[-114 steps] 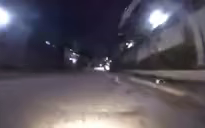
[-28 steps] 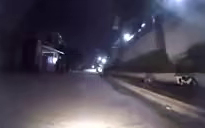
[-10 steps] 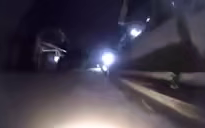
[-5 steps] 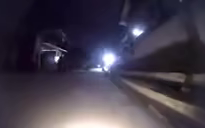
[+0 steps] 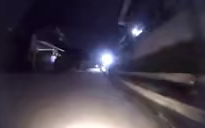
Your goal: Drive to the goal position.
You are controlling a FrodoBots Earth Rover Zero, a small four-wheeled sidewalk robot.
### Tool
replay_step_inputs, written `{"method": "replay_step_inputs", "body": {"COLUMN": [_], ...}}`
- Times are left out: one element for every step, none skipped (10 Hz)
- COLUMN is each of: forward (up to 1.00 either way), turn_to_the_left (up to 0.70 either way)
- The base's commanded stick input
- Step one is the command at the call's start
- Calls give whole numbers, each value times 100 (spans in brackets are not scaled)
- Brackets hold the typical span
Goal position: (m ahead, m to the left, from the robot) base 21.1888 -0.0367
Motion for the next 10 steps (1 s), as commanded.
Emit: {"method": "replay_step_inputs", "body": {"forward": [70,70,70,70,70,70,70,70,70,70], "turn_to_the_left": [0,-2,-11,-35,-34,0,0,0,-21,-35]}}
